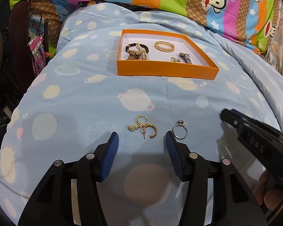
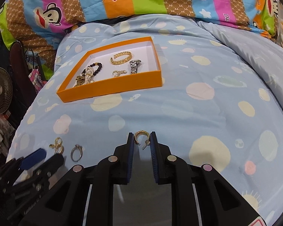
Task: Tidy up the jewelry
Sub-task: 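Grasp the pair of gold earrings with the left gripper while the right gripper holds the hoop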
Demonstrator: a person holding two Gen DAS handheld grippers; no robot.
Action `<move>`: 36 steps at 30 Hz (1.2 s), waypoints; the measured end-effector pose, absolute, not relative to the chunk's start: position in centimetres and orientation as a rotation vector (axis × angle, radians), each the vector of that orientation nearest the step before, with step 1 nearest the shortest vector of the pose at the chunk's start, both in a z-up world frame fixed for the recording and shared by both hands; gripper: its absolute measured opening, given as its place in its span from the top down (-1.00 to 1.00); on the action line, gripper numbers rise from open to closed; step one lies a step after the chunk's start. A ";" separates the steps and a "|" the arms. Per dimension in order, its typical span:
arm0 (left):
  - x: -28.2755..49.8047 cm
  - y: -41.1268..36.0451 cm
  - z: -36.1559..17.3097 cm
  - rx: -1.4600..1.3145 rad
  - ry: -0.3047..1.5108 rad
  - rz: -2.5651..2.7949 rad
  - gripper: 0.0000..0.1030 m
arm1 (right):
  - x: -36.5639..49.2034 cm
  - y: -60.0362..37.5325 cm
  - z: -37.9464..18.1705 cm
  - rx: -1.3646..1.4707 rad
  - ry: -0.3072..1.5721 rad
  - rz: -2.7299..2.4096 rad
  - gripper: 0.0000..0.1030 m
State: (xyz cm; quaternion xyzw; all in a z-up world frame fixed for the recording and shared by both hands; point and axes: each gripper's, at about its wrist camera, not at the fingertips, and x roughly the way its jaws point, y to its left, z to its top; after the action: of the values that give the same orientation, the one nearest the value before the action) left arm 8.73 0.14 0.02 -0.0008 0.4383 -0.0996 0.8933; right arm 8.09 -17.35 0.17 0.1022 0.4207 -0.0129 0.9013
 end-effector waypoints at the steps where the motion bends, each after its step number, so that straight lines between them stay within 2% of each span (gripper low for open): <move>1: 8.8 0.0 0.0 0.004 0.909 -0.200 0.05 | 7.8 -17.4 0.1 0.216 0.869 -0.024 0.69; 9: 8.9 0.2 -0.1 0.005 0.902 -0.190 0.50 | 7.3 -17.2 0.1 0.219 0.863 -0.012 0.68; 11: 8.9 0.2 -0.1 0.000 0.902 -0.192 0.70 | 7.3 -17.3 0.1 0.224 0.860 -0.012 0.68; 14: 8.9 0.3 -0.1 -0.005 0.901 -0.201 0.83 | 7.1 -17.3 0.2 0.232 0.855 -0.010 0.68; 21: 8.3 1.1 0.3 -0.047 0.890 -0.231 0.83 | 6.8 -17.5 0.2 0.246 0.850 -0.003 0.68; 26: 7.7 1.8 0.7 -0.068 0.864 -0.217 0.36 | 6.7 -17.6 0.2 0.248 0.849 0.001 0.69; 36: 9.6 -0.3 0.1 0.029 0.905 -0.189 0.35 | 6.5 -17.6 0.2 0.249 0.845 0.008 0.68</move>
State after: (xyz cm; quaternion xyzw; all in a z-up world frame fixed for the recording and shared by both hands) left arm 9.63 -0.34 0.10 0.0139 0.4367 -0.0910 0.8949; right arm 6.51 -17.58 0.24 0.1206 0.4089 0.0038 0.9045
